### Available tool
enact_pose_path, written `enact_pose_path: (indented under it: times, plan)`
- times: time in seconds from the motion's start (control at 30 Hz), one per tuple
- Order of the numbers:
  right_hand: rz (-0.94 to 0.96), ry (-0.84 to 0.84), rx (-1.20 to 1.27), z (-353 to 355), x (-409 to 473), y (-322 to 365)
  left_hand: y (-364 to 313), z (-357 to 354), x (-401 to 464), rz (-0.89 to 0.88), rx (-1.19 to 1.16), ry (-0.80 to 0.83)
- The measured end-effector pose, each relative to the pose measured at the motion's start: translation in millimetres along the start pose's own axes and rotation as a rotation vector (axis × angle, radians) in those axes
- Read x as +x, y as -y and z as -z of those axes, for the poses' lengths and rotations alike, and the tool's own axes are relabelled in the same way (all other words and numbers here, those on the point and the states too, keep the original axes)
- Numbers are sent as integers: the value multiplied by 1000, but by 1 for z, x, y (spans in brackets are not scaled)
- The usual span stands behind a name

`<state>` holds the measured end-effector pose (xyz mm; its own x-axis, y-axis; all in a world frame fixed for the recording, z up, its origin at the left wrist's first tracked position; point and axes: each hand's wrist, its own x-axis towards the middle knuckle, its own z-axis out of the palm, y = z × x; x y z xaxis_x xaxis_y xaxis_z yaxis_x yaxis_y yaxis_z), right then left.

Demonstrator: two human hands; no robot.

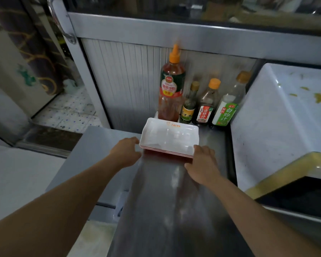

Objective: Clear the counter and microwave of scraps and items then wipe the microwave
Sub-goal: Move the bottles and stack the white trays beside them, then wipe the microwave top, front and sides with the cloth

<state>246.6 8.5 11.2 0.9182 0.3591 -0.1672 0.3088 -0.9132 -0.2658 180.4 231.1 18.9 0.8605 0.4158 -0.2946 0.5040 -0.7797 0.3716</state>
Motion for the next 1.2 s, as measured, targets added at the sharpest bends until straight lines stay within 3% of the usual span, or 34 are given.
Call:
enact_pose_path:
  times: [0.2, 0.6, 0.9, 1.2]
  plan:
    - [44, 0, -17, 27, -67, 14, -16, 15, -69, -127, 168, 25]
    - [13, -49, -22, 75, -195, -14, -71, 11, -164, -381, 259, 67]
    - [-60, -133, 29, 98, -262, -70, -132, -12, -230, -481, 302, 59]
    - [-172, -137, 66, 109, -364, -184, -220, -90, -330, -542, 293, 131]
